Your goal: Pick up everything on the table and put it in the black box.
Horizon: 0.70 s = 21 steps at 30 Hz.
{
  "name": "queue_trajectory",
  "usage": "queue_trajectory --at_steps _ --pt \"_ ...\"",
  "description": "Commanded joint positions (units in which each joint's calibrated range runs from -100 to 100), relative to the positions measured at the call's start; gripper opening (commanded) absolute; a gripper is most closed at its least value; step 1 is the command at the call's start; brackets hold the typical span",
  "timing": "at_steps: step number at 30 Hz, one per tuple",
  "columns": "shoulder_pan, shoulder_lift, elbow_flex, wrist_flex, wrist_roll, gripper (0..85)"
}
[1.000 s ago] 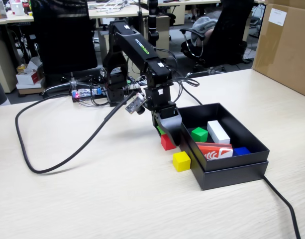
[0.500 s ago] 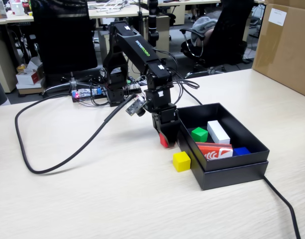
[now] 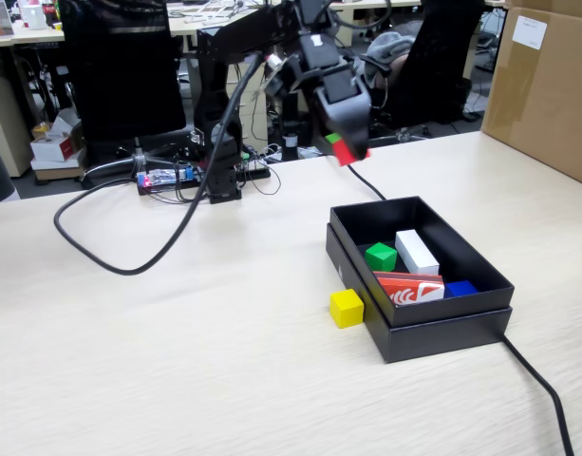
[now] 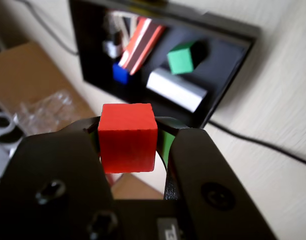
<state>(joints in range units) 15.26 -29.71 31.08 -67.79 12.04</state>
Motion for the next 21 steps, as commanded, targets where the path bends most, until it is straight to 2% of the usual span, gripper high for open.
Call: queue_trajectory --at_steps 1,6,12,13,17,21 --pt "1.8 7.3 7.2 0.6 1.4 3.6" --pt "2.5 23.7 9.0 1.9 2.8 4.1" --pt "2.3 32.6 5.8 3.3 3.4 4.7" --pt "2.2 33.7 4.5 3.6 3.4 7.7" --pt "1.8 35.6 -1.5 6.1 3.2 8.1" --pt "1.7 36.1 -3.7 6.5 2.8 16.5"
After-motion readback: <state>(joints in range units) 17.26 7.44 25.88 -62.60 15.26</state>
